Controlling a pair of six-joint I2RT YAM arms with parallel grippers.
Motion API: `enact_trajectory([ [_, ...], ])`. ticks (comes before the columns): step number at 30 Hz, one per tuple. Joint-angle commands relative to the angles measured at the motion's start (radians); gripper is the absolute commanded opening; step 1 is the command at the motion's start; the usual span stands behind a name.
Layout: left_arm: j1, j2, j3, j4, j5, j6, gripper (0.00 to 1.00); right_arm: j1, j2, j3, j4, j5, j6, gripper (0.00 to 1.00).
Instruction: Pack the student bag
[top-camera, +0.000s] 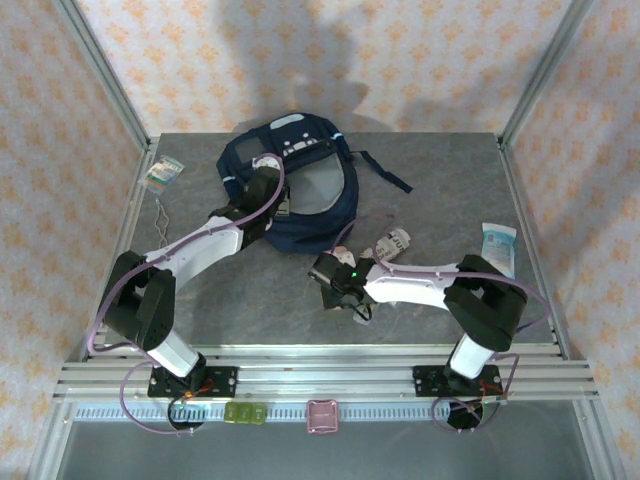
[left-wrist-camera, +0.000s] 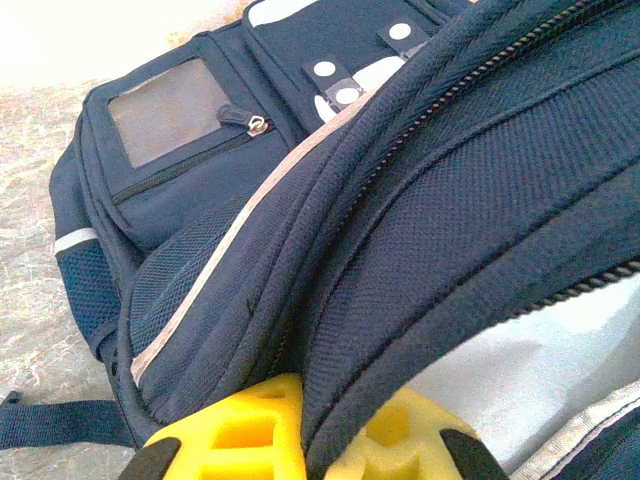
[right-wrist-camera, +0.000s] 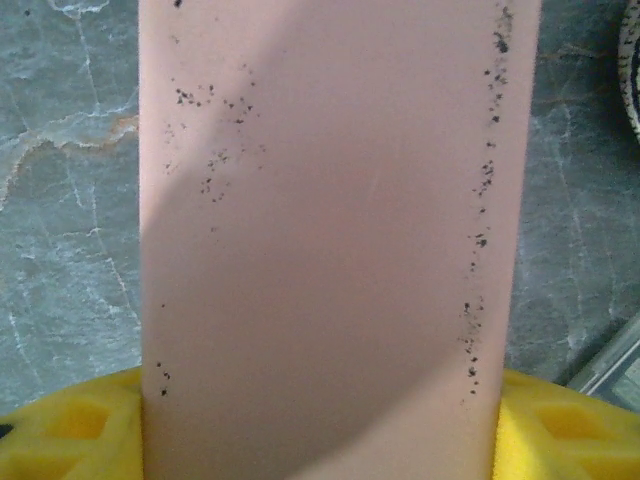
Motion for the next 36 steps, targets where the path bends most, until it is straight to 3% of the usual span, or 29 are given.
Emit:
enact_trajectory([
  [1, 0.007, -0.067, 0.046, 0.074, -0.003, -0.038, 0.00, 0.002, -0.057, -0.013, -0.039, 0.026, -0.010, 0.50],
  [10, 0.015, -0.093, 0.015, 0.099, 0.006, -0.060, 0.00, -0.008, -0.370, 0.007, -0.152, 0.016, -0.044, 0.47],
  [14, 0.015, -0.124, -0.012, 0.132, 0.016, -0.061, 0.00, -0.095, -0.393, 0.076, -0.144, -0.027, -0.130, 0.48],
  [23, 0.014, -0.222, -0.069, 0.202, 0.079, -0.057, 0.00, -0.273, -0.016, 0.400, -0.004, -0.236, -0.368, 0.49],
  [28, 0.014, -0.220, -0.065, 0.186, 0.096, -0.064, 0.00, -0.280, 0.226, 0.643, -0.037, -0.295, -0.436, 0.53],
  [32, 0.014, -0.223, -0.072, 0.191, 0.103, -0.075, 0.00, -0.285, 0.334, 0.800, -0.085, -0.179, -0.413, 0.76],
  [36, 0.015, -0.228, -0.086, 0.194, 0.104, -0.077, 0.00, -0.286, 0.257, 0.711, -0.010, -0.172, -0.369, 0.87],
])
